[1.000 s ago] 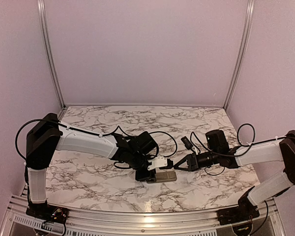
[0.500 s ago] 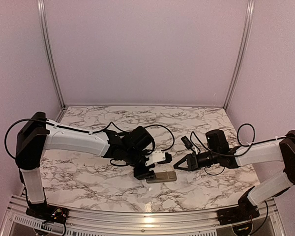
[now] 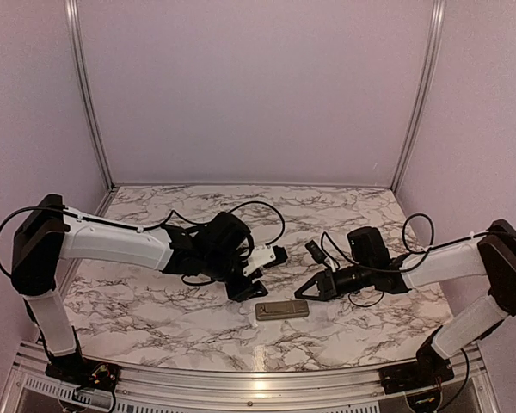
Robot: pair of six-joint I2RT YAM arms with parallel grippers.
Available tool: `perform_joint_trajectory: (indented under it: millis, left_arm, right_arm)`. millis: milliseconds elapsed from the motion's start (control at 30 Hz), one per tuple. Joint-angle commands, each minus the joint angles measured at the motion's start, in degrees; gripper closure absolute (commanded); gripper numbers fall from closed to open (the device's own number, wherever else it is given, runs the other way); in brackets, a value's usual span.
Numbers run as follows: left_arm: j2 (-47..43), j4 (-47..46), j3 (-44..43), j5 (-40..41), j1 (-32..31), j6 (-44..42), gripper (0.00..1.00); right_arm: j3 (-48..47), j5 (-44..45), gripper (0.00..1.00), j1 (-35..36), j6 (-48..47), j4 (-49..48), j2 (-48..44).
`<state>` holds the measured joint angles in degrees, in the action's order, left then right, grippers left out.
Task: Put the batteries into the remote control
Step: Press the battery cover on the remote control.
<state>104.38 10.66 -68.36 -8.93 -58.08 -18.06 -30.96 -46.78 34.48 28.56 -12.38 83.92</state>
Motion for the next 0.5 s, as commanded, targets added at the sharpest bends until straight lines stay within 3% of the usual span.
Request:
perform_joint_trajectory:
  millis: [0,467]
  left_arm:
    - [3.06,-0.8,-1.58,-0.12,-0.19,0.37,0.47]
    - [9.66,3.44,-6.58,-0.06,-1.42,-2.53,0.47]
  right_arm:
    - [-1.6,1.25,0.91,0.67,0.71,-1.25,1.06]
    - [-1.47,0.93,0.92,-0.5,0.86,-0.69,1.34]
